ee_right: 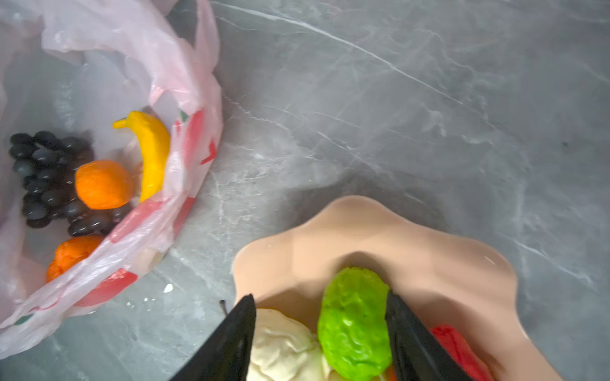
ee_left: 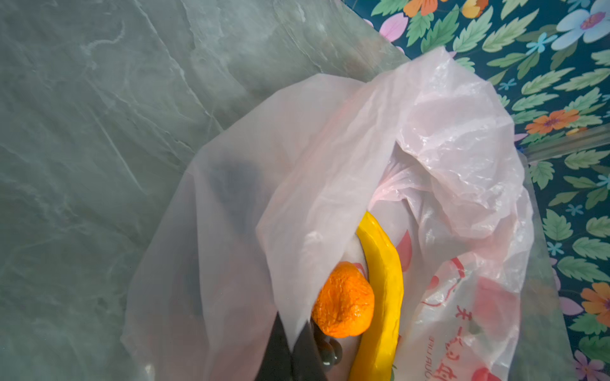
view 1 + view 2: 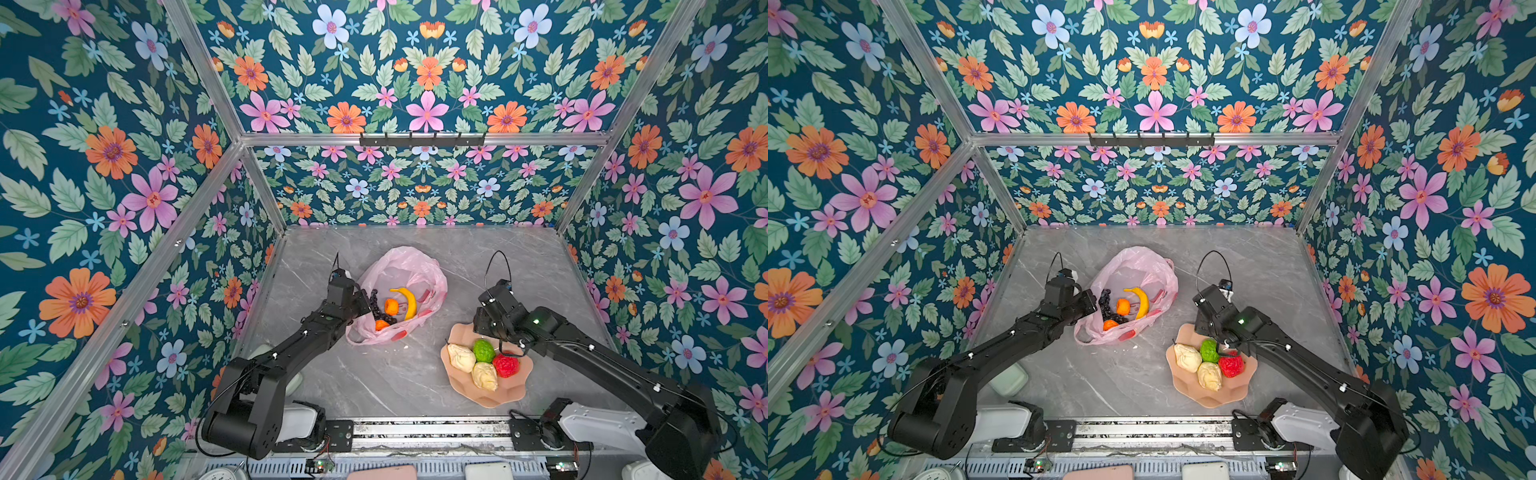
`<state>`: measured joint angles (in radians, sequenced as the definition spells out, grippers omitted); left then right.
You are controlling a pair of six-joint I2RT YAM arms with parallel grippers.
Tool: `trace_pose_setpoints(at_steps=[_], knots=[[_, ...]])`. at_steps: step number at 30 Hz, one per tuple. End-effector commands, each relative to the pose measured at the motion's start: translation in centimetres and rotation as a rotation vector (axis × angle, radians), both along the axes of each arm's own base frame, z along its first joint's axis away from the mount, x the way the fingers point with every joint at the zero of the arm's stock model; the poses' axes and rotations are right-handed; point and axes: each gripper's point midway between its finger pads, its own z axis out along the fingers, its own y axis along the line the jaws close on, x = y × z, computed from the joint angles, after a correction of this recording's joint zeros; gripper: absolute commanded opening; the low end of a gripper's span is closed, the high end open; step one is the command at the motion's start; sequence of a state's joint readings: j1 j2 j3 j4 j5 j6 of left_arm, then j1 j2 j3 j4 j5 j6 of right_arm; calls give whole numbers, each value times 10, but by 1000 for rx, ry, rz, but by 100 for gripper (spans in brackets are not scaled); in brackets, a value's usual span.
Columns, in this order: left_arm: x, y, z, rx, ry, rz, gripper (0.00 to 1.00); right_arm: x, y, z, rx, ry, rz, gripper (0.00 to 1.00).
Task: Take the fake fruits out of the plastic bag
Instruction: 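Move the open right gripper back into the bag over the tangerines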
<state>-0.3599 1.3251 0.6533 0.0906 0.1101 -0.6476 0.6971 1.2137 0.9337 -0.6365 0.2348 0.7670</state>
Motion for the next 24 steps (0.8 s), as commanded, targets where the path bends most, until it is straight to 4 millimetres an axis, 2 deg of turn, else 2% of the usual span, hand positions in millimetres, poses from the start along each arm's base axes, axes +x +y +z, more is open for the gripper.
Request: trace_pose_setpoints(at_steps=[1, 9, 12, 14, 17, 18, 20, 24], knots=[[-4, -12, 3, 16, 15, -48, 0, 17, 38, 11, 32, -50, 131, 66], [1, -51, 19, 90, -8, -159, 0, 32, 121, 14, 110, -64, 360, 66], [5, -60, 25, 109, -24, -181, 0, 33, 147, 10, 145, -56, 431, 65], [6, -63, 30, 116, -39, -196, 0, 34, 157, 3, 159, -39, 453, 64], [5, -59, 41, 130, -83, -177, 0, 33, 170, -7, 185, -10, 488, 63], [5, -55, 44, 134, -100, -162, 0, 33, 174, -19, 178, 18, 495, 63], [2, -47, 46, 146, -115, -130, 0, 33, 181, -29, 173, 47, 511, 62], [-11, -22, 37, 161, -100, -34, 0, 28, 192, -45, 154, 81, 548, 60]])
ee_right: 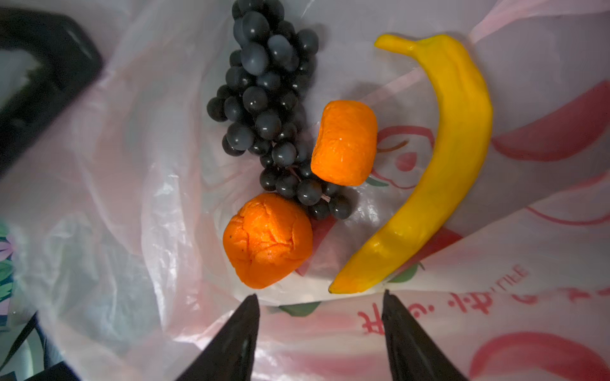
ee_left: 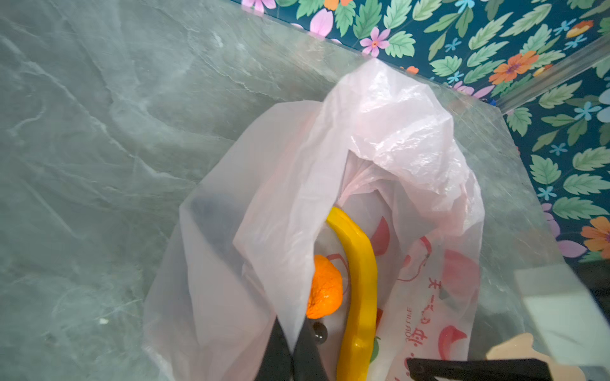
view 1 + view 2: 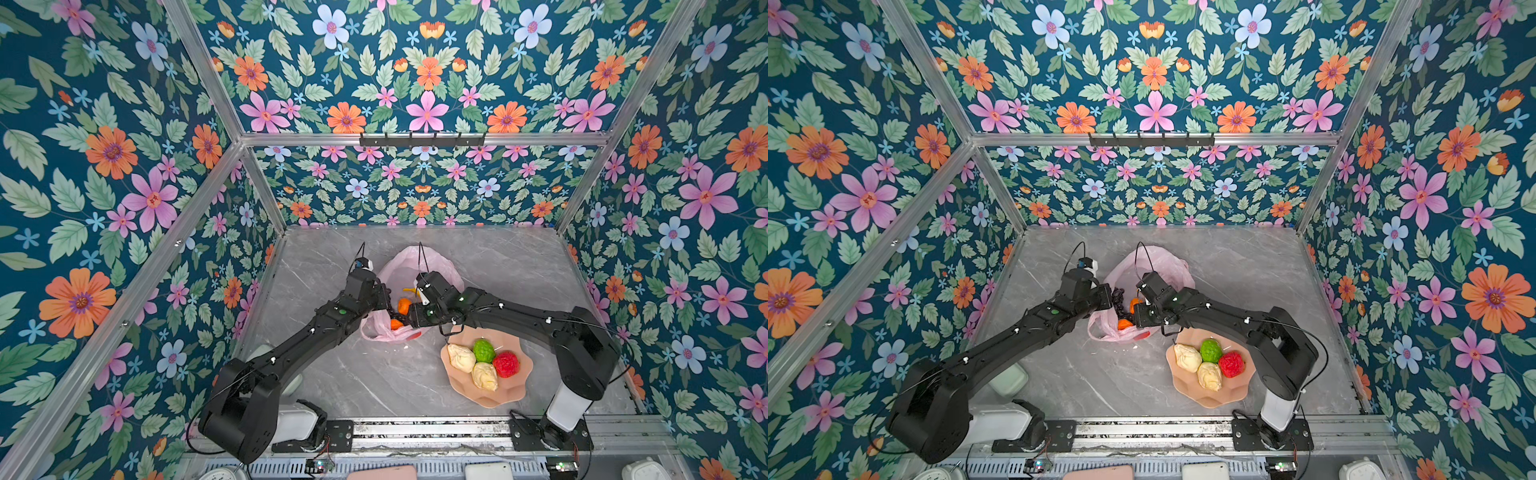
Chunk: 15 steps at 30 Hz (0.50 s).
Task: Take the fake fruits out of the plastic bag
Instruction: 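Move the open right gripper back into the bag over the tangerines, then close the right gripper on the orange tangerine nearest the robot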
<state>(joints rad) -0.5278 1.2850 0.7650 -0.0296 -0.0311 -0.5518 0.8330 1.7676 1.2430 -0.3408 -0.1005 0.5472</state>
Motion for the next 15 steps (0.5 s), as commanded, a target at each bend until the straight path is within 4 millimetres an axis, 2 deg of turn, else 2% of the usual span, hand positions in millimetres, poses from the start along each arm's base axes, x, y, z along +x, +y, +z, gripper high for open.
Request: trace_pose_setpoints(at_steps=[1, 5, 9, 15], knots=[[-4, 24, -7, 27, -1, 106, 0, -5, 13, -2, 9, -1, 53, 60], [-17, 42, -30, 31, 59, 173, 0, -14, 16, -16, -27, 10, 79, 60], [-28, 50, -55, 13, 113, 208, 0, -19, 15, -29, -51, 26, 90, 59], [-36, 59, -79, 7, 159, 243, 0, -17, 13, -29, -64, 16, 92, 59]])
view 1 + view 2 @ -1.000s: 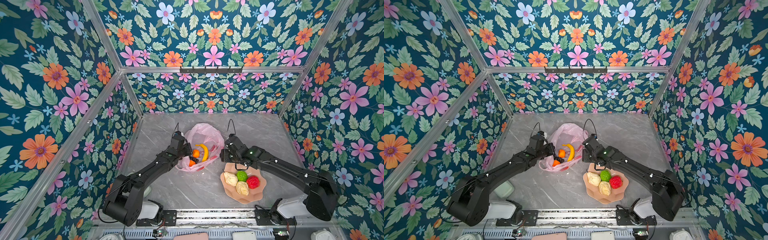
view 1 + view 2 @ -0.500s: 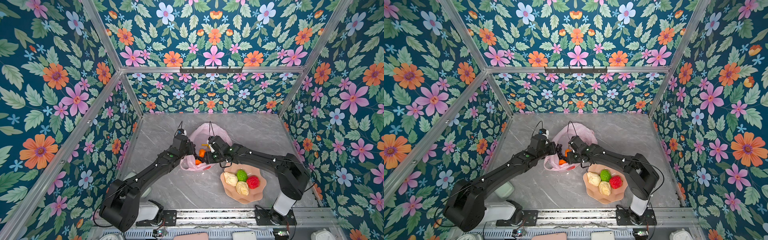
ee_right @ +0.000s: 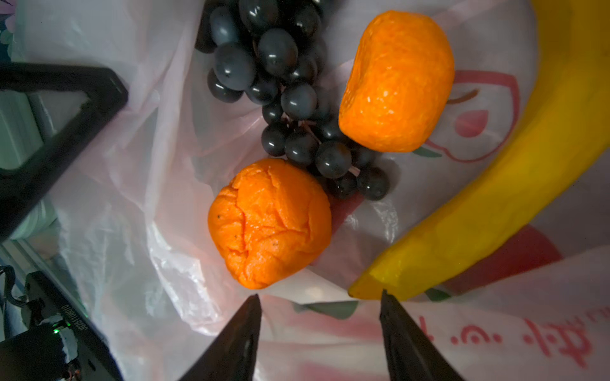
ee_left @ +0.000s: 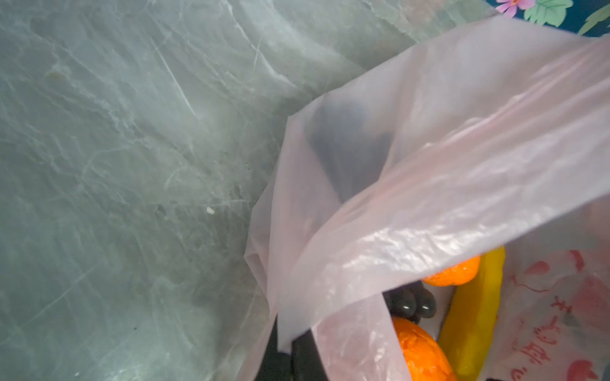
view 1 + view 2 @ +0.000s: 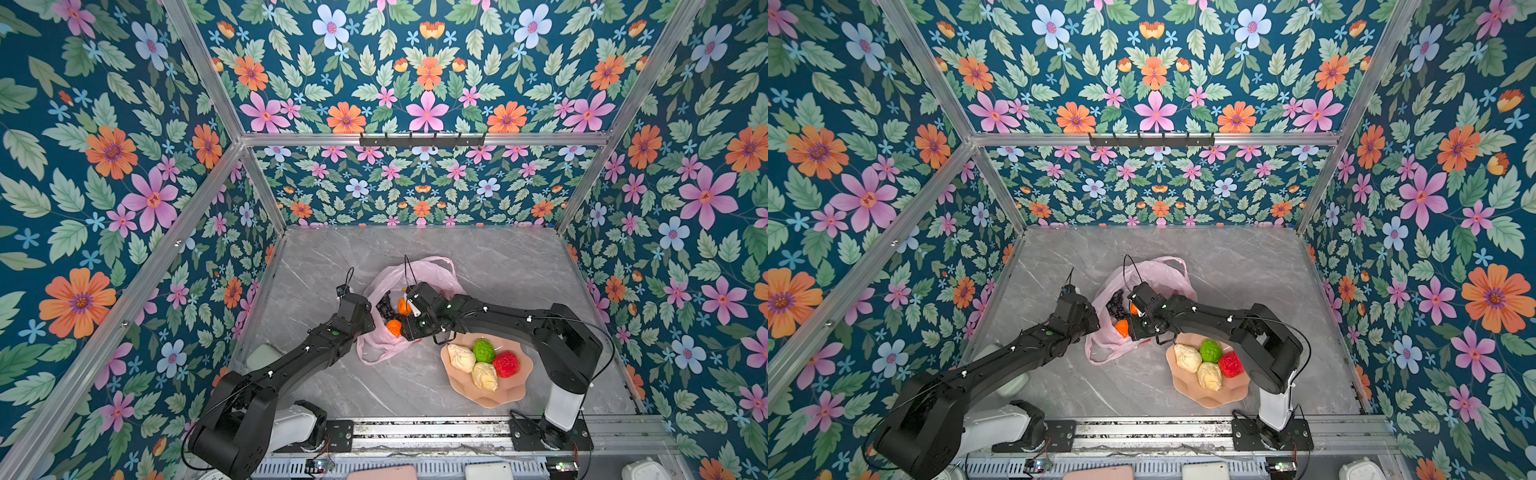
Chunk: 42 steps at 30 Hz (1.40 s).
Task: Take the fake fruits out of the plastic bag
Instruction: 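Close the right gripper on the orange tangerine nearest the robot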
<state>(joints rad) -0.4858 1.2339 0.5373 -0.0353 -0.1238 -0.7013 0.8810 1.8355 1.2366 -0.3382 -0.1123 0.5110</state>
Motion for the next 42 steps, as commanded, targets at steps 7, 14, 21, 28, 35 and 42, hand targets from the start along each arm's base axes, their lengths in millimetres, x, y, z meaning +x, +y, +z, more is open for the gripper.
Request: trace_pose_setpoints(at_steps=[7, 14, 21, 28, 35, 42], knots=[[2, 3, -7, -21, 1, 26, 0, 9, 14, 20, 36, -34, 20, 59], [3, 0, -5, -32, -11, 14, 0, 19, 26, 23, 27, -21, 11, 56], [4, -2, -3, -47, -22, 12, 0, 17, 30, 11, 3, 22, 20, 56], [4, -3, -3, -53, -22, 6, 0, 15, 35, -1, -23, 44, 45, 58], [3, -3, -4, -58, -18, 8, 0, 15, 39, -15, -69, 48, 64, 61], [3, -3, -5, -58, -17, 8, 0, 14, 39, -28, -113, 58, 74, 69]])
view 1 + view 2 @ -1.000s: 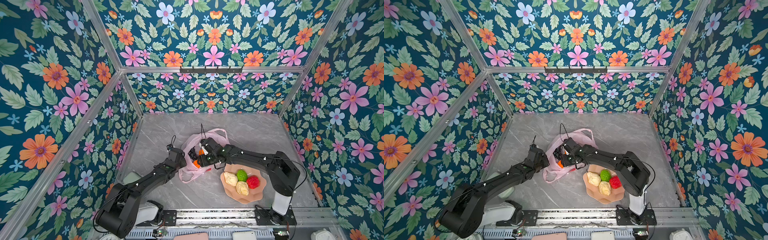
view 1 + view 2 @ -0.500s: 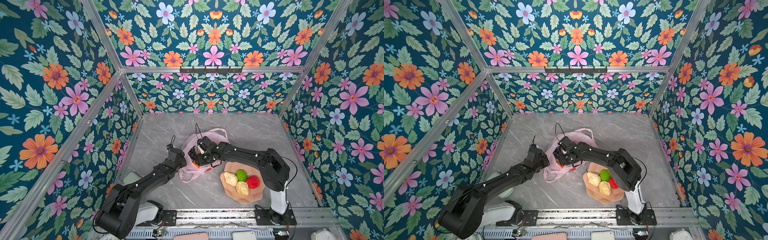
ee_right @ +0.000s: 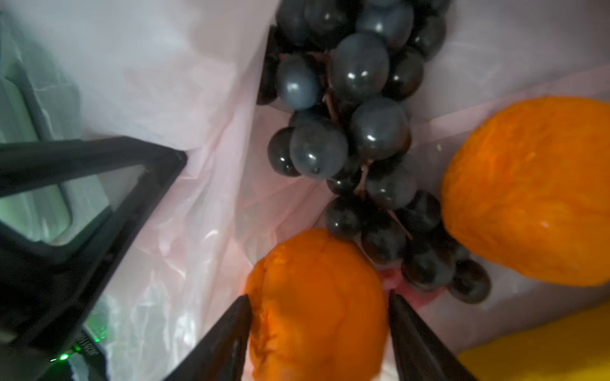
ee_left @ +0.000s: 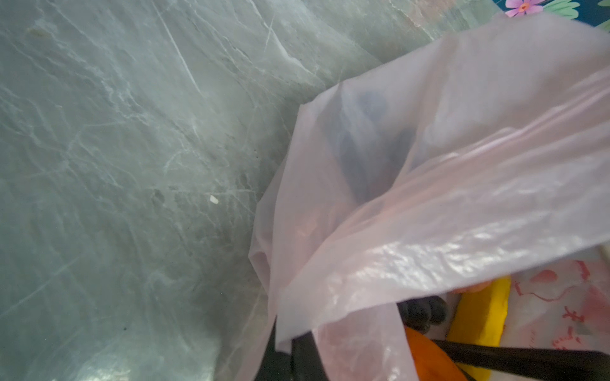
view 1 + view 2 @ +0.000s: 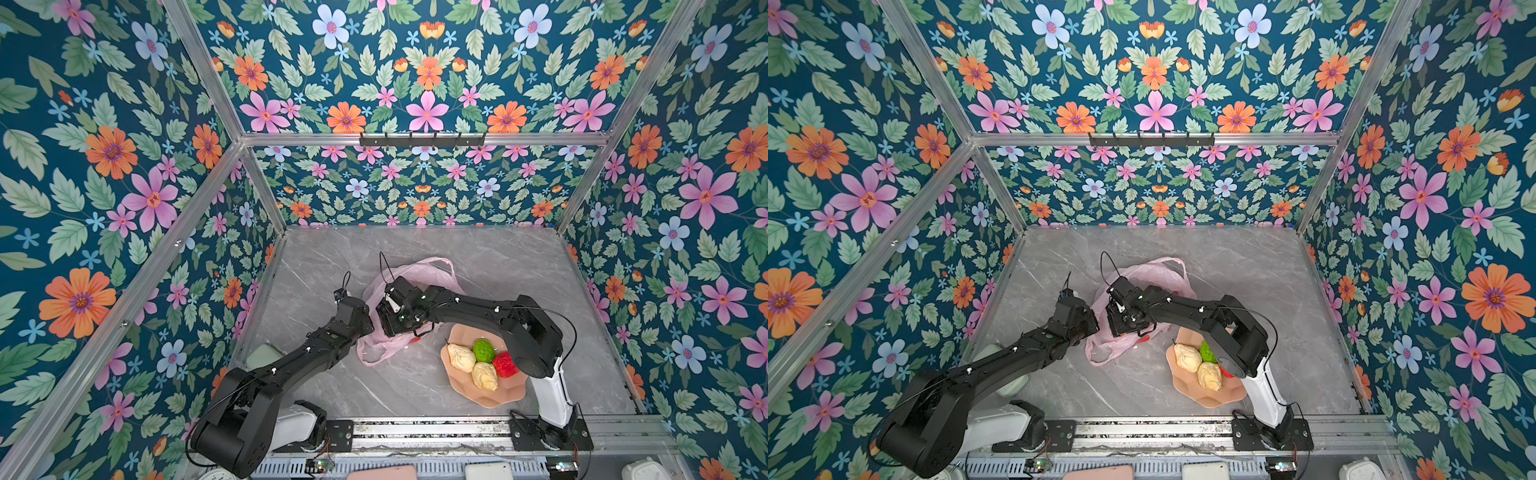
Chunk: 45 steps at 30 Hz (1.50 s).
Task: Take the fake fruits out of the plastic bag
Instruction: 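Close the right gripper on the orange tangerine nearest the robot, then lift the orange tangerine out of the bag toward the peach bowl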
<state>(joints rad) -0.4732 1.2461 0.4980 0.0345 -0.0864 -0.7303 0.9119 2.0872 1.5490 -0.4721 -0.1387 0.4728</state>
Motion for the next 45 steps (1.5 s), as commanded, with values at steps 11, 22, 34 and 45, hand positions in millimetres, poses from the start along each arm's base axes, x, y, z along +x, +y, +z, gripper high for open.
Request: trace_pose_setpoints(at_steps=[11, 22, 34, 45], knots=[[2, 0, 2, -2, -16, 3, 0, 2, -8, -3, -65, -10, 8, 62], [2, 0, 1, 8, -11, -4, 0, 5, -6, 22, 1, -38, 7, 42], [3, 0, 0, 16, -9, -10, 0, 16, -26, 68, 176, -31, -44, 37], [6, -2, 0, 6, -19, -11, 0, 14, -69, 100, 323, -15, -126, 37]])
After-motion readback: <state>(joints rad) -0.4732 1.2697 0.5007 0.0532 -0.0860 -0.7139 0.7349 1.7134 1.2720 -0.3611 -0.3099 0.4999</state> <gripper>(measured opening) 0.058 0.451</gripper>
